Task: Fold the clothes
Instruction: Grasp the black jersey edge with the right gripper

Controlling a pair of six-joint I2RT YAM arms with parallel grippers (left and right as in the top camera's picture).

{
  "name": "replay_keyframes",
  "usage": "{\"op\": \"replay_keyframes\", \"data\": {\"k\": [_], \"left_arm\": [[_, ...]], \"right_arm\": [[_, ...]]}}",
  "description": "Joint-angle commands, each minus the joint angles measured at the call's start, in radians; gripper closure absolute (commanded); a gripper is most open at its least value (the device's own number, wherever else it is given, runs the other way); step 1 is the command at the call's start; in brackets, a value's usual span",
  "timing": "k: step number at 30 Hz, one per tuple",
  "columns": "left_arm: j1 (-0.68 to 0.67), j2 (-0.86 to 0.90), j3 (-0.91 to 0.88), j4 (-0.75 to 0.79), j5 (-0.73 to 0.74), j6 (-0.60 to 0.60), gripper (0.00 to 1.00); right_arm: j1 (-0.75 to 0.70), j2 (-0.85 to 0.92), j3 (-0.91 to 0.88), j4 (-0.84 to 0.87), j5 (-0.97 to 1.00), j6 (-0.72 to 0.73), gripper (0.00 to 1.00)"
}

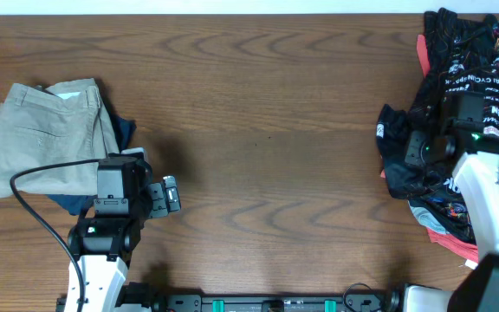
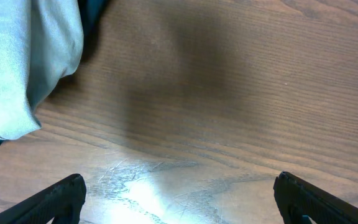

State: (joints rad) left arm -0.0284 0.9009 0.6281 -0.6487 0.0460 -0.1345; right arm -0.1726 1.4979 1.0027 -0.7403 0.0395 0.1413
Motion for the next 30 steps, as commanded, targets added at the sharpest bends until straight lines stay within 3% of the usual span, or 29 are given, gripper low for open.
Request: {"op": "replay_keyframes", "data": {"k": [1,10,13,16,23,30], "left_arm": [[0.000,0.001,0.019,-0.002,-0.001,-0.010,0.02],[0.000,0.001,0.019,-0.001,-0.002,-0.010,0.02],[0.000,0.001,0.019,-0.001,-0.001,-0.010,0.02],[0.000,0.001,0.019,-0.001,-0.001,-0.010,0.02],[0.000,0.001,0.019,-0.001,-0.001,-0.010,0.02],[0.000,0.001,0.019,-0.001,-0.002,-0.010,0.02]], "right_arm": [[-0.010,0.053,-0.018,-0.005,0.095,0.040,0.60],[-0.013,0.090,-0.018,0.018,0.190,0.132,0.61],[-0.013,0.090,-0.018,0.019,0.189,0.132,0.76],[-0.013,0.090,-0.018,0.018,0.186,0.132,0.99],[-0.013,0.086,-0.013,0.043,0.073,0.125,0.99],[-0.028,-0.013,0.177,0.058,-0.279,-0.048,0.99]]}}
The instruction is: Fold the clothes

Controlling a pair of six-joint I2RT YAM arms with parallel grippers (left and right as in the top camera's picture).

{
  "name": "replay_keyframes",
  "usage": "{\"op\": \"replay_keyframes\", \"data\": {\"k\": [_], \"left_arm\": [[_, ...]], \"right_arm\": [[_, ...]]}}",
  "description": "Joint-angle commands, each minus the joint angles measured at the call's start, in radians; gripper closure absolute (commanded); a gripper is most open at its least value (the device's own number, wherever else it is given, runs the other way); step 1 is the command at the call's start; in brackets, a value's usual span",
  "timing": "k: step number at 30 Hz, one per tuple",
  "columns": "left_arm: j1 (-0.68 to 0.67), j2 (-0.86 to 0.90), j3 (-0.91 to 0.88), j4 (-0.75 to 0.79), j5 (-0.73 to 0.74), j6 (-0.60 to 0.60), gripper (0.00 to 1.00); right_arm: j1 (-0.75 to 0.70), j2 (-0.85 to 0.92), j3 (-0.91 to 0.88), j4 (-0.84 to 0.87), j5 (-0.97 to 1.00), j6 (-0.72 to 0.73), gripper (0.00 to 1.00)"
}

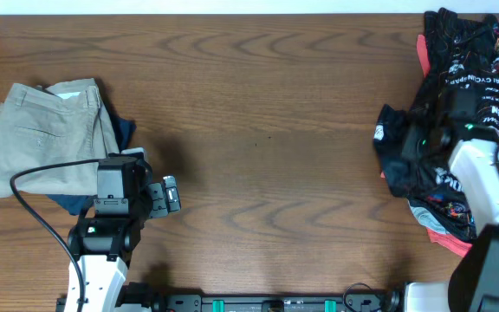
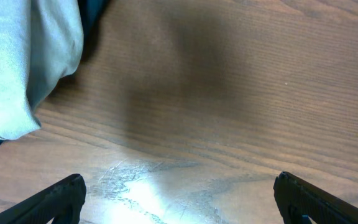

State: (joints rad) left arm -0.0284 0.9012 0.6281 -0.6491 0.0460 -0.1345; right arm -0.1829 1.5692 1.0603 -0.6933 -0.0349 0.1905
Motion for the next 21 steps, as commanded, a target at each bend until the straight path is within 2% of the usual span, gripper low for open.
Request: {"op": "replay_keyframes", "data": {"k": [1,5,12,17,21], "left_arm": [[0.000,0.000,0.019,-0.001,-0.001,-0.010,0.02],[0.000,0.000,0.019,-0.001,-0.002,-0.010,0.02],[0.000,0.000,0.019,-0.001,-0.001,-0.010,0.02],[0.000,0.000,0.019,0.000,-0.001,-0.010,0.02],[0.000,0.000,0.019,0.000,-0.001,-0.010,0.02]], "right_arm": [[-0.019,-0.098,0.153,0.011,-0.243,-0.111,0.99],[-0.018,-0.132,0.259,-0.007,-0.312,-0.129,0.99],[0.003,-0.123,0.265,-0.078,-0.344,-0.184,0.99],[0.075,-0.122,0.265,-0.005,-0.692,-0.265,0.99],[0.188,-0.121,0.265,0.045,-0.838,-0.300,0.99]]}}
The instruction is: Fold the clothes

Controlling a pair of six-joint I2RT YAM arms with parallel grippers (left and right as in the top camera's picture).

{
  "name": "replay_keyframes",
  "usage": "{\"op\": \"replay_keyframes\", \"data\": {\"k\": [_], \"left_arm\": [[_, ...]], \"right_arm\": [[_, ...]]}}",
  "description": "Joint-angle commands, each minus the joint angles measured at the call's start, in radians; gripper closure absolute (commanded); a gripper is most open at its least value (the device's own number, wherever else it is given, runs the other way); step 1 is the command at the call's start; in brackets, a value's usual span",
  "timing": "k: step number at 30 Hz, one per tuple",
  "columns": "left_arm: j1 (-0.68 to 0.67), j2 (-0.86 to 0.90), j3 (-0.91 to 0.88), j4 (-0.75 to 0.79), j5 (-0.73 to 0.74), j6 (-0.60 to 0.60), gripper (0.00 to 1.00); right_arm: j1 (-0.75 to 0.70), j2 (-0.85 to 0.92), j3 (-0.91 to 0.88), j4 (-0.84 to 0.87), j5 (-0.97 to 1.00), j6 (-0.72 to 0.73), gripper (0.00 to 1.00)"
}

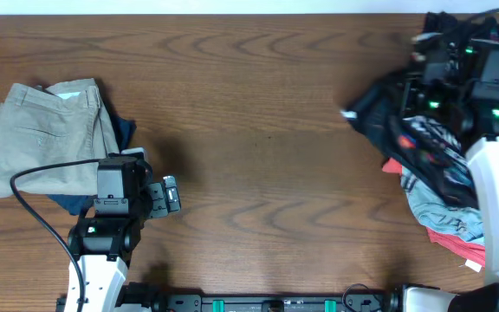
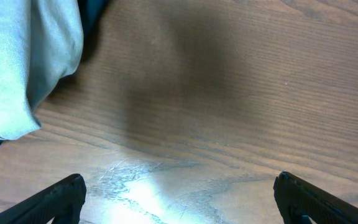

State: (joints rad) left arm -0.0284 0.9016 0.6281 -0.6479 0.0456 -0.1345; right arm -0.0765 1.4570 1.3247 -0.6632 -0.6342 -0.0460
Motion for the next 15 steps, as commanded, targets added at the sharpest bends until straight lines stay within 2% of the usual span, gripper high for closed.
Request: {"op": "replay_keyframes", "data": {"k": [1,4,8,11,12,15], "left_arm": [[0.000,0.000,0.019,-0.002,-0.001,-0.010,0.02],[0.000,0.000,0.019,-0.002,-0.001,-0.010,0.02],[0.000,0.000,0.019,-0.001,-0.001,-0.010,0.02],[0.000,0.000,0.019,0.002,0.000,-0.010,0.02],[0.000,0.000,0.019,0.002,0.000,-0.010,0.02],[0.000,0.000,0.019,0.006,0.022,-0.010,0.02]], "right_arm": [[0.117,-0.008,0.000,0.021,-0.238,-0.065,0.99],[0.250,0.002,0.000,0.028,-0.182,-0.079,0.99],[0.405,0.024,0.000,0.028,0.039,-0.078,0.99],[0.469,0.048,0.000,0.029,0.197,-0.045,0.99],[0.483,0.055,0.000,0.031,0.260,-0.035,0.92],[0.488,0.074,0.000,0.044,0.411,0.010,0.35]]}}
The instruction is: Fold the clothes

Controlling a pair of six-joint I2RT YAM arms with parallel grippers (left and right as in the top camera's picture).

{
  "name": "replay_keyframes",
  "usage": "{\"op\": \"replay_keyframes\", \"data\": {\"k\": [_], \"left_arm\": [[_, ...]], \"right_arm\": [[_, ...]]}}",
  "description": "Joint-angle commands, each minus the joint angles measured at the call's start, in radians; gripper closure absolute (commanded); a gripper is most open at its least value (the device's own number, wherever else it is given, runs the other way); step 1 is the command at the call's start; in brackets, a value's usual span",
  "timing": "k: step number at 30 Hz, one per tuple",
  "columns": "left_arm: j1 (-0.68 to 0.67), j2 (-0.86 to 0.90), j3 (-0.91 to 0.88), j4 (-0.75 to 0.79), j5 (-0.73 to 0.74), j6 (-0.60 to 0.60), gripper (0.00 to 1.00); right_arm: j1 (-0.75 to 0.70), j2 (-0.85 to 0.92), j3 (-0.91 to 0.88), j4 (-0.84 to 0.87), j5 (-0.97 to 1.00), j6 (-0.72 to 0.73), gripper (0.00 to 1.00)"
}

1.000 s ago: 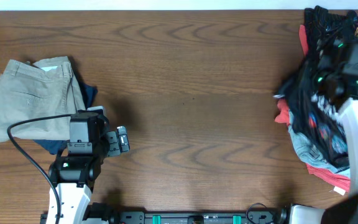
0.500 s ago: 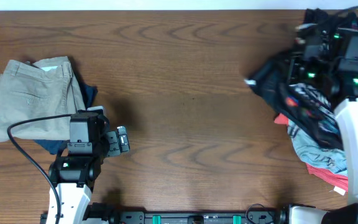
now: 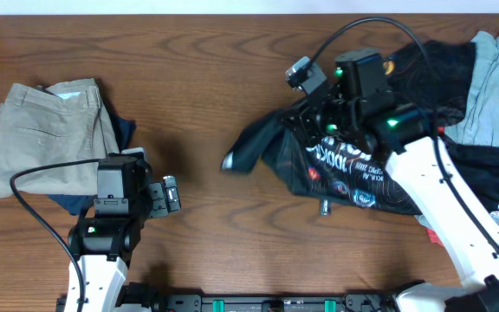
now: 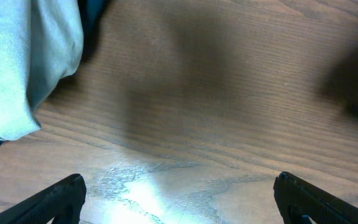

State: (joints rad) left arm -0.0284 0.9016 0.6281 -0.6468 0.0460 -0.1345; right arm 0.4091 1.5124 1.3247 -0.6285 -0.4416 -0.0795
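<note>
A black printed garment (image 3: 353,165) lies stretched from the table's middle to the right edge. Its loose left corner (image 3: 232,161) hangs or rests near the centre. My right gripper (image 3: 308,120) is over its upper left part, shut on the black cloth. Folded khaki trousers (image 3: 46,139) lie at the far left on a dark blue garment (image 3: 124,132). My left gripper (image 3: 171,195) stands just to their right, low over bare wood. In the left wrist view it (image 4: 179,199) is wide open and empty, the khaki cloth (image 4: 17,68) to its upper left.
A grey-blue shirt (image 3: 496,69) lies at the back right corner, partly under the black garment. A bit of red cloth (image 3: 430,227) shows below the right arm. The brown wooden table (image 3: 189,52) runs between the two piles.
My right gripper has moved from the back right corner to the table's middle, with the black garment now stretched out leftward behind it. The grey-blue shirt shows now. The left arm has not moved.
My right gripper was down in the heap of clothes at the right edge, and stayed there a second later. Then it held the black garment raised near the back right corner. Now the garment lies across the table's middle and right.
</note>
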Motion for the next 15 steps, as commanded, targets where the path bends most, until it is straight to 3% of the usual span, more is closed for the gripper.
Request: {"op": "replay_keyframes", "data": {"k": [1,2,3,8,15], "left_arm": [[-0.001,0.000,0.019,0.009,0.044,-0.010,0.02],[-0.001,0.000,0.019,0.015,0.078,-0.010,0.02],[-0.001,0.000,0.019,0.022,0.130,-0.010,0.02],[-0.001,0.006,0.019,0.065,0.314,-0.052,0.02],[-0.008,0.085,0.009,0.070,0.332,-0.218,0.02]], "right_arm": [[-0.002,0.023,0.000,0.013,0.275,0.068,0.21],[-0.005,0.024,0.000,0.014,0.327,0.090,0.05],[-0.010,0.024,0.000,0.014,0.375,0.113,0.01],[-0.062,0.023,0.000,-0.011,0.430,0.163,0.01],[-0.171,0.023,0.000,-0.129,0.430,0.191,0.01]]}}
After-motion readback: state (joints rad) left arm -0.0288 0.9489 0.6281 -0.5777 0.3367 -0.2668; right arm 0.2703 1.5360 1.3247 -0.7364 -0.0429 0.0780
